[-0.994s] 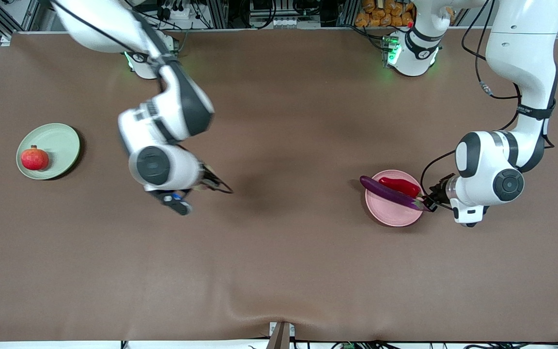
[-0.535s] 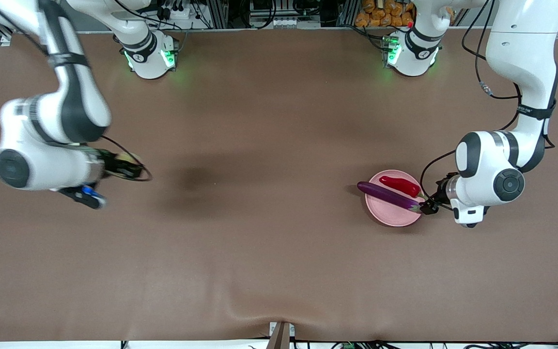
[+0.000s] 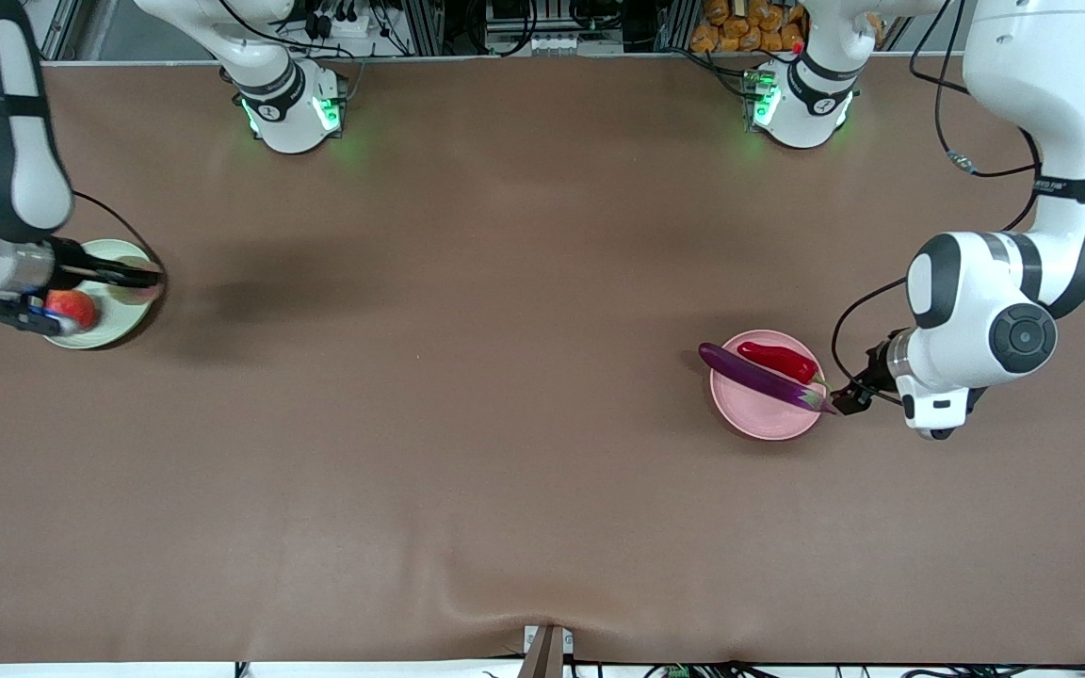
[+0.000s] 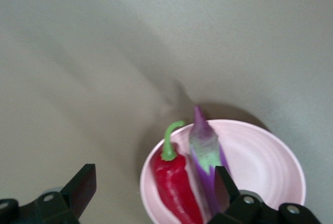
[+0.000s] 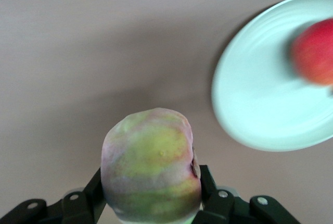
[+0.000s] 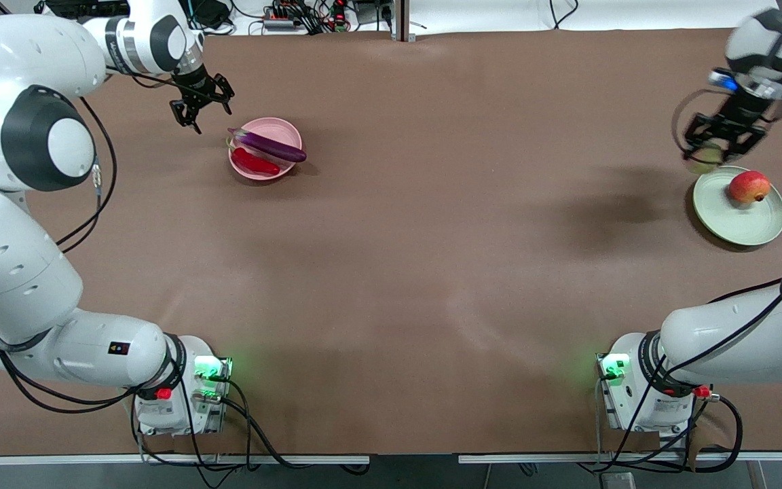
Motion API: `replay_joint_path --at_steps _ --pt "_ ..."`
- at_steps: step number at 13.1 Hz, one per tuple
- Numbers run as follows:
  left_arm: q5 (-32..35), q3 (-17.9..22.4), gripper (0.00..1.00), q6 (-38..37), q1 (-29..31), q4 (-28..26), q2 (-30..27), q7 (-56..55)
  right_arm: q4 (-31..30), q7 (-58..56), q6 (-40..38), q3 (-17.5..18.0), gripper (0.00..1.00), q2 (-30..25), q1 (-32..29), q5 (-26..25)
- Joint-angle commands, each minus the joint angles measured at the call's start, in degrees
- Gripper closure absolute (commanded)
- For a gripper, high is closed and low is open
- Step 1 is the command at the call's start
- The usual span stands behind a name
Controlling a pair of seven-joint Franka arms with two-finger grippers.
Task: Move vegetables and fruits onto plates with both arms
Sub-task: 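Place the peach on the green plate while the left gripper withdraws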
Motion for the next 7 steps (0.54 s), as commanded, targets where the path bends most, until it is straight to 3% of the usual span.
replay_joint_path --at_steps 1,3,7 --pt "4.4 -1.7 0.00 -2.4 0.0 -0.2 -2.5 0.6 -3.6 -14.3 9.3 -6.1 1.00 1.4 0.2 -2.0" --pt "4.6 -2.1 0.00 -3.4 0.1 -0.2 -4.0 3.5 -3.7 -21.2 15.8 -8.1 1.00 5.2 -1.2 -1.9" --pt "4.6 -2.1 0.00 -7.1 0.6 -0.3 -7.7 16.8 -3.7 -26.5 24.4 -8.1 1.00 11.7 -4.1 -1.3"
